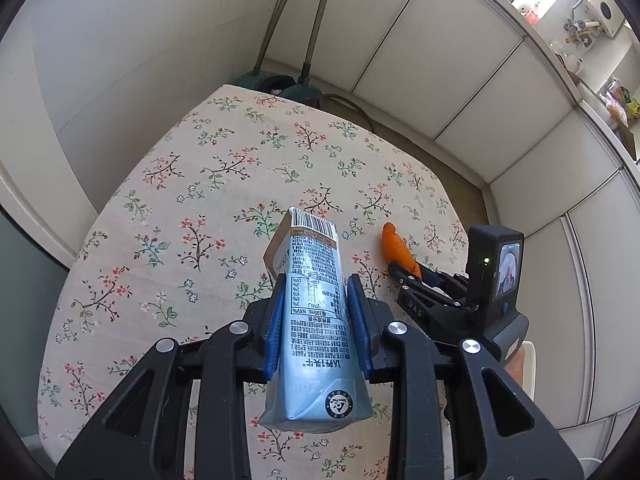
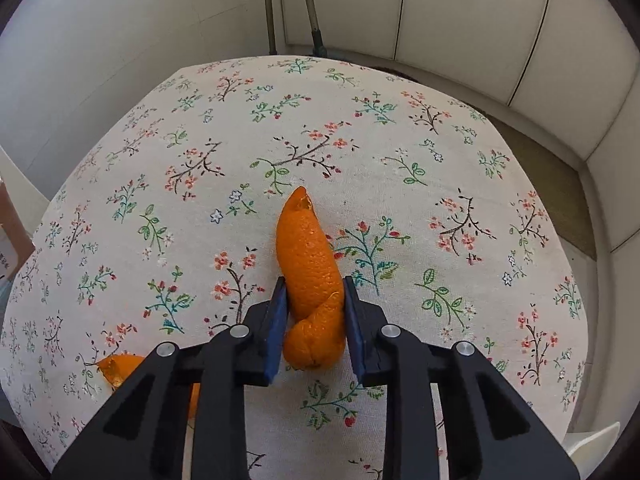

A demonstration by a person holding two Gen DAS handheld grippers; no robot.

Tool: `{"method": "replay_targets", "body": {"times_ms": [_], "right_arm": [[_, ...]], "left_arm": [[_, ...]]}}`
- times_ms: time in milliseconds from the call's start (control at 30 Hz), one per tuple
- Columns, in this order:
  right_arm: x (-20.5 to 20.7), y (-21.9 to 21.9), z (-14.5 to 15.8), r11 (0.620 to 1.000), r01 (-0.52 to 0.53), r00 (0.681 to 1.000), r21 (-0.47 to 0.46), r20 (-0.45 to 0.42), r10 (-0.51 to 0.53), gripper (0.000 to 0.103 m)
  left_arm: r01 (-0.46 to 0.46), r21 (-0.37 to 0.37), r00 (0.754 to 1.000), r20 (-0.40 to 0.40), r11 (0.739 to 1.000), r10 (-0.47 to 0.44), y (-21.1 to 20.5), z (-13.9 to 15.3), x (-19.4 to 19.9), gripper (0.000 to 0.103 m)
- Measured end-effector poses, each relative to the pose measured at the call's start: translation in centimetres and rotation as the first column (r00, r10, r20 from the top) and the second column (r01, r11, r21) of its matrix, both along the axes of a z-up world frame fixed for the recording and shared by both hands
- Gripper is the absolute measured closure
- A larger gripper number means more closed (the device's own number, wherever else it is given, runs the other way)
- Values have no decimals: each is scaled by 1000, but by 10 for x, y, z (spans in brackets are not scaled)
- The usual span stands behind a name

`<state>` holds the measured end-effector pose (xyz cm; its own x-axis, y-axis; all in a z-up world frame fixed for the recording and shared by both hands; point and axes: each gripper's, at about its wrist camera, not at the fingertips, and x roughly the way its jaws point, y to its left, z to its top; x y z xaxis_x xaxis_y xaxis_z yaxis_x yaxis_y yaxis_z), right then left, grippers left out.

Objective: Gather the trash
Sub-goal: 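Grasp the orange peel with the right tool while the left tool holds the carton, then carry the orange peel over the white bin and open the right tool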

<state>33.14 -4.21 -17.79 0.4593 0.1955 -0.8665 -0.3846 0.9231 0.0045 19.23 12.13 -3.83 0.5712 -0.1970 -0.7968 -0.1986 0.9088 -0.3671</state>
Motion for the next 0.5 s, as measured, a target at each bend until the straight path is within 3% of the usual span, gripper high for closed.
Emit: {"method": "replay_targets", "body": {"times_ms": [500], "right_arm": [[-45, 11, 93, 999, -14, 976, 52, 218, 2, 77]], "left_arm": [[-34, 11, 994, 107, 999, 33, -2, 31, -16, 75]]}}
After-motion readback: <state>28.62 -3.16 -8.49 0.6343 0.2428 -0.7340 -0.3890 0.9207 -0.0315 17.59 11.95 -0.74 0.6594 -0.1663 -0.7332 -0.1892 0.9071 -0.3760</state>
